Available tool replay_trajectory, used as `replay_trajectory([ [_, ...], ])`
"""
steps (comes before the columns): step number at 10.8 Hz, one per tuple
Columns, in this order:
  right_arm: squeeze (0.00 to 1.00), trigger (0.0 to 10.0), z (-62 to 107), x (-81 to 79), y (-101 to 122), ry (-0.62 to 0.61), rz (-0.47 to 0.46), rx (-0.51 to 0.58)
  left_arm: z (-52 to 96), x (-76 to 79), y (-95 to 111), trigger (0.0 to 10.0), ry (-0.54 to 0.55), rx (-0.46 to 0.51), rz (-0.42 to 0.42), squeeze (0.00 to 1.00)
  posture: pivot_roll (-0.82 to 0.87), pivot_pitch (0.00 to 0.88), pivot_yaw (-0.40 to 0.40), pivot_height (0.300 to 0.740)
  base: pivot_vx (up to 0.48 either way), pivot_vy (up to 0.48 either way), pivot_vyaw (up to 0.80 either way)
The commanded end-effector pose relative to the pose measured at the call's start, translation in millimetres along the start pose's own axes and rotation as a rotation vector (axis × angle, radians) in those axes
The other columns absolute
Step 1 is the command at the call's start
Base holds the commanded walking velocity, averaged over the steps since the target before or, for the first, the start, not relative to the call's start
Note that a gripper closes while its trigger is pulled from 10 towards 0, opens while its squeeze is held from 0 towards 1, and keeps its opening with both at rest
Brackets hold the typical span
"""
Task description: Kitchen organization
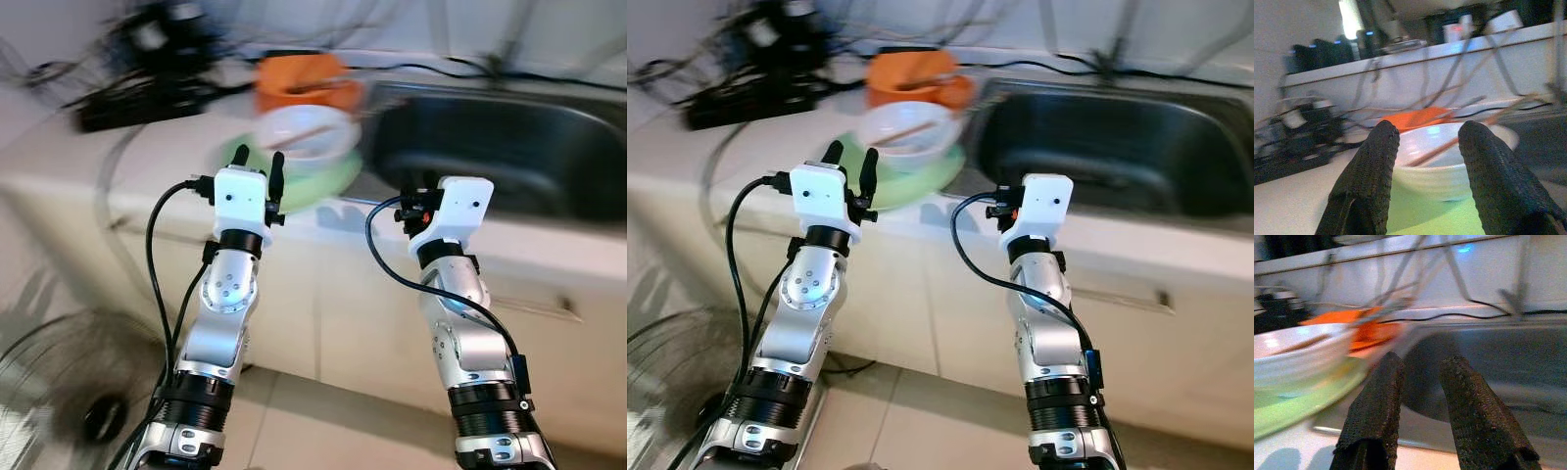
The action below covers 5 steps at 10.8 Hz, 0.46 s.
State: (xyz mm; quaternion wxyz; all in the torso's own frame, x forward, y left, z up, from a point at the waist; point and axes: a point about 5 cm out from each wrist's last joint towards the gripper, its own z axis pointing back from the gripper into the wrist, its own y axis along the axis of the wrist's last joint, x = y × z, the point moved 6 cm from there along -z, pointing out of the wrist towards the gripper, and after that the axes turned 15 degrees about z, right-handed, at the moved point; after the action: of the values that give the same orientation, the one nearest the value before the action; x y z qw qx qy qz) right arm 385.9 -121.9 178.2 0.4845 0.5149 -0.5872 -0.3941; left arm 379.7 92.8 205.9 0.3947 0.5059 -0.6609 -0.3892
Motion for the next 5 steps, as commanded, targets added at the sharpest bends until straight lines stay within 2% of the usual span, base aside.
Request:
replay_trajectory([
  [1, 0.0, 10.0, -2.7, 2.1, 1.8, -0.009, -0.018, 0.006, -0.7, 3.1, 1.6, 10.0, -0.014, 0.009, -0.004, 0.0, 0.05, 0.0, 0.064, 0.74, 0.0, 0.0, -0.8],
  [4, 0.0, 10.0, -3.9, -2.4, 2.3, 0.002, -0.022, 0.011, -1.3, 1.8, 3.3, 10.0, -0.014, 0.015, -0.022, 0.0, 0.05, 0.0, 0.063, 0.74, 0.0, 0.0, -0.8],
  [5, 0.0, 10.0, -3.8, -2.0, 3.1, 0.002, -0.026, 0.016, -1.0, 0.8, 2.7, 10.0, -0.009, 0.012, -0.023, 0.0, 0.05, 0.0, 0.061, 0.74, 0.0, 0.0, 0.0],
])
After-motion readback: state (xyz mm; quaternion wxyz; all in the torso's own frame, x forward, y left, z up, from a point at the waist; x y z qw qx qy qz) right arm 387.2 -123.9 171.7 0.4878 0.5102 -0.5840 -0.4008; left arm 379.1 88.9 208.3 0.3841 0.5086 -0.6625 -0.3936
